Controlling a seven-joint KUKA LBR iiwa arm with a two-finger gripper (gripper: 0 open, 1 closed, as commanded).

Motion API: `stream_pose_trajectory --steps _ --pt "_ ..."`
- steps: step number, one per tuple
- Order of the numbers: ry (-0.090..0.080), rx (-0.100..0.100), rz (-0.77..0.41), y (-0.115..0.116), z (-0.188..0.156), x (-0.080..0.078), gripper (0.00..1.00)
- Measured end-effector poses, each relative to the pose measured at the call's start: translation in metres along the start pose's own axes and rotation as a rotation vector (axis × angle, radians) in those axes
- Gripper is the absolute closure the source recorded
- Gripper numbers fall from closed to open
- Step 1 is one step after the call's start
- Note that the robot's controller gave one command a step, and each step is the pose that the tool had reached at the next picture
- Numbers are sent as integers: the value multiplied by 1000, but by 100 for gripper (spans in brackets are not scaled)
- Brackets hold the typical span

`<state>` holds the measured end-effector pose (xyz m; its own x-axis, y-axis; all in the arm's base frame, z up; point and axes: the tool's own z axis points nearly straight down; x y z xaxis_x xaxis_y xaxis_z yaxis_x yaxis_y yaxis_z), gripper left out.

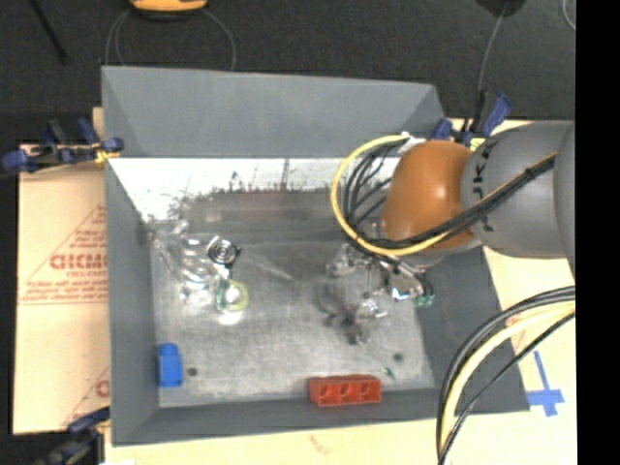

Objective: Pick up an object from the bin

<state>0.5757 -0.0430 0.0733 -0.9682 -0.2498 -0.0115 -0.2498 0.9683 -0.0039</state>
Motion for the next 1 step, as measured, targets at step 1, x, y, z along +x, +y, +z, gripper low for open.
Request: stream_pose_trajectory --steps 1 --pt "-2 1 -2 -1 -3 -1 100"
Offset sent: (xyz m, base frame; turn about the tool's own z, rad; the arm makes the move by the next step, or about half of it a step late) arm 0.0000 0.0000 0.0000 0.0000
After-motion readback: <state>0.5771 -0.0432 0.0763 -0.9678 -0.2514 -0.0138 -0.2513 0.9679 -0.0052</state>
